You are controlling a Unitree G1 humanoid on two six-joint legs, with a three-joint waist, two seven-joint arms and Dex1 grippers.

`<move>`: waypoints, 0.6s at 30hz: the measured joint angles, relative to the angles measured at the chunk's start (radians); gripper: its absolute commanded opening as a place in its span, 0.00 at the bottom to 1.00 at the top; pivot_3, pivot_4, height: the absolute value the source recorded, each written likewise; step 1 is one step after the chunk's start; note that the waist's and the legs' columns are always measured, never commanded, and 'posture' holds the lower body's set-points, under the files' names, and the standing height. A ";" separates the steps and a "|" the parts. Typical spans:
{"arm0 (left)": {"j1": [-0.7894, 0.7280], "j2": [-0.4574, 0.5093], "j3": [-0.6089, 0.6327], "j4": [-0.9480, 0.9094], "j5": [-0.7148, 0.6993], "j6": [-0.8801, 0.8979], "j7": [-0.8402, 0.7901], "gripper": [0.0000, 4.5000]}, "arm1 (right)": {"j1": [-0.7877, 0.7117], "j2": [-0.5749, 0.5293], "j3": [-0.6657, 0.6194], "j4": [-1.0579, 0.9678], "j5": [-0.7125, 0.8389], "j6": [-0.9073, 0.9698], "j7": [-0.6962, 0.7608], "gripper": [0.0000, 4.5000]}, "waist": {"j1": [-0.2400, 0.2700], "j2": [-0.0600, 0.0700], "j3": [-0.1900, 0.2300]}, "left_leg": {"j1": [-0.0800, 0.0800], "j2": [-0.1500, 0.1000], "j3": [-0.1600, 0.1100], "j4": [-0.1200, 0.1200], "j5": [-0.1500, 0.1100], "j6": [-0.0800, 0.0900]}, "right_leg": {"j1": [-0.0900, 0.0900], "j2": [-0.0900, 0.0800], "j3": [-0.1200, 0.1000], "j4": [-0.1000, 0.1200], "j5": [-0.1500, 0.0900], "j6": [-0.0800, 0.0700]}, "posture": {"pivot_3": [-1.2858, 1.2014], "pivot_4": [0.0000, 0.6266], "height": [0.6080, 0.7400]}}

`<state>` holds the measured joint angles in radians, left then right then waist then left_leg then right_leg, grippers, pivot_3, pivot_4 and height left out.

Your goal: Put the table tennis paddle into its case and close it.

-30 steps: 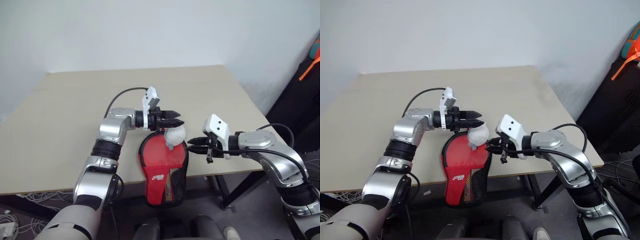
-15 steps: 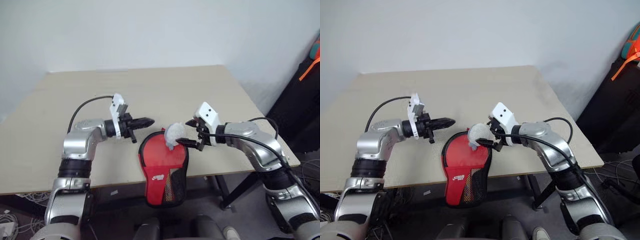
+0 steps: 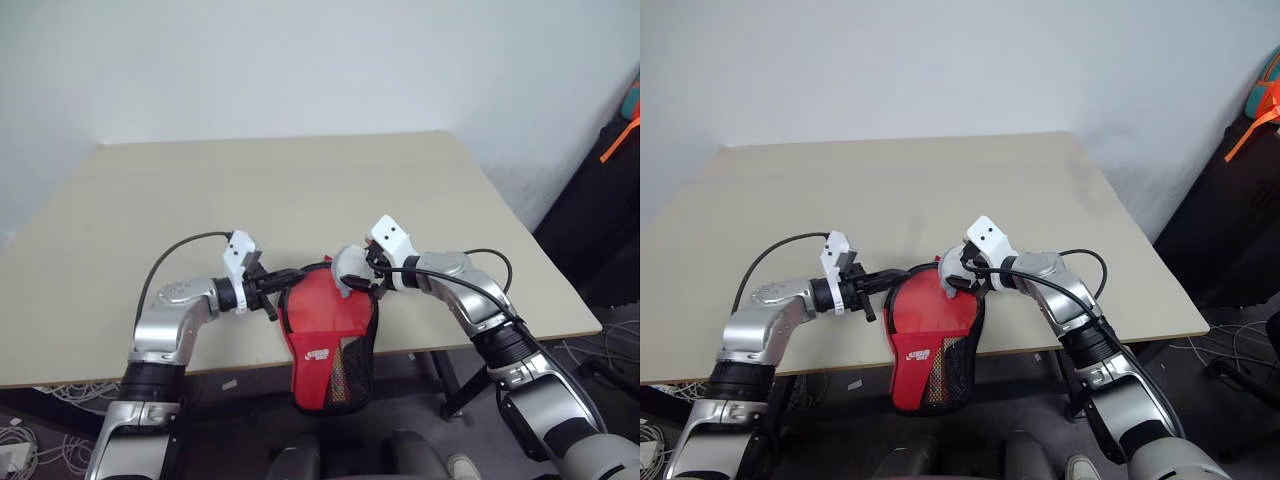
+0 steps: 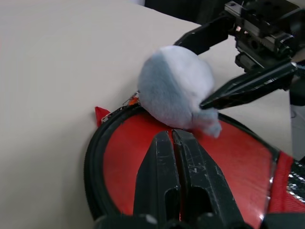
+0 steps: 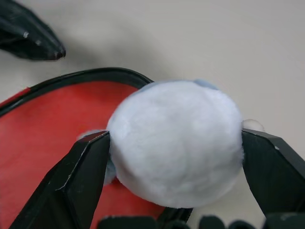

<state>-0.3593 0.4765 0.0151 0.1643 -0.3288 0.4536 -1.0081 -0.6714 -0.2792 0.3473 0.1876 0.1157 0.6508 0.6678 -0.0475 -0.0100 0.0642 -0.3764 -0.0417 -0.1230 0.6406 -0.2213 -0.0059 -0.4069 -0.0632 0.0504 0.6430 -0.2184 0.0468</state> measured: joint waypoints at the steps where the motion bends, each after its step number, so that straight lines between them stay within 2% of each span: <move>1: 0.013 -0.010 -0.010 0.001 0.006 -0.020 0.008 0.00 | -0.001 0.004 0.000 0.008 -0.002 -0.004 -0.001 0.73 | 0.000 0.000 0.000 | 0.000 0.000 0.000 0.000 0.000 0.000 | 0.000 0.000 0.000 0.000 0.000 0.000 | 0.52 0.00 0.99; 6: 0.035 -0.034 -0.055 0.028 0.044 -0.104 0.026 0.00 | -0.003 0.020 -0.002 0.030 -0.012 -0.021 -0.004 0.33 | 0.000 0.000 0.000 | 0.000 0.000 0.000 0.000 0.000 0.000 | 0.000 0.000 0.000 0.000 0.000 0.000 | 0.52 0.00 0.99; 10: 0.035 -0.046 -0.083 0.057 0.059 -0.133 0.028 0.00 | -0.011 0.021 -0.006 0.038 -0.019 -0.027 -0.005 0.08 | 0.000 0.000 0.000 | 0.000 0.000 0.000 0.000 0.000 0.000 | 0.000 0.000 0.000 0.000 0.000 0.000 | 0.52 0.00 0.99; 18: -0.002 -0.076 -0.112 0.105 0.078 -0.161 0.033 0.00 | -0.064 0.047 -0.026 0.123 -0.020 -0.028 -0.014 0.08 | -0.001 0.000 0.000 | 0.000 0.000 0.000 0.000 0.000 0.000 | 0.000 0.001 0.000 0.000 0.000 0.000 | 0.52 0.00 0.99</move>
<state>-0.3613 0.4004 -0.0970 0.2690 -0.2509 0.2925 -0.9755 -0.7351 -0.2318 0.3214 0.3104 0.0959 0.6229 0.6535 -0.0487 -0.0097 0.0640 -0.3761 -0.0417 -0.1230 0.6408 -0.2212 -0.0058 -0.4065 -0.0627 0.0503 0.6431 -0.2183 0.0465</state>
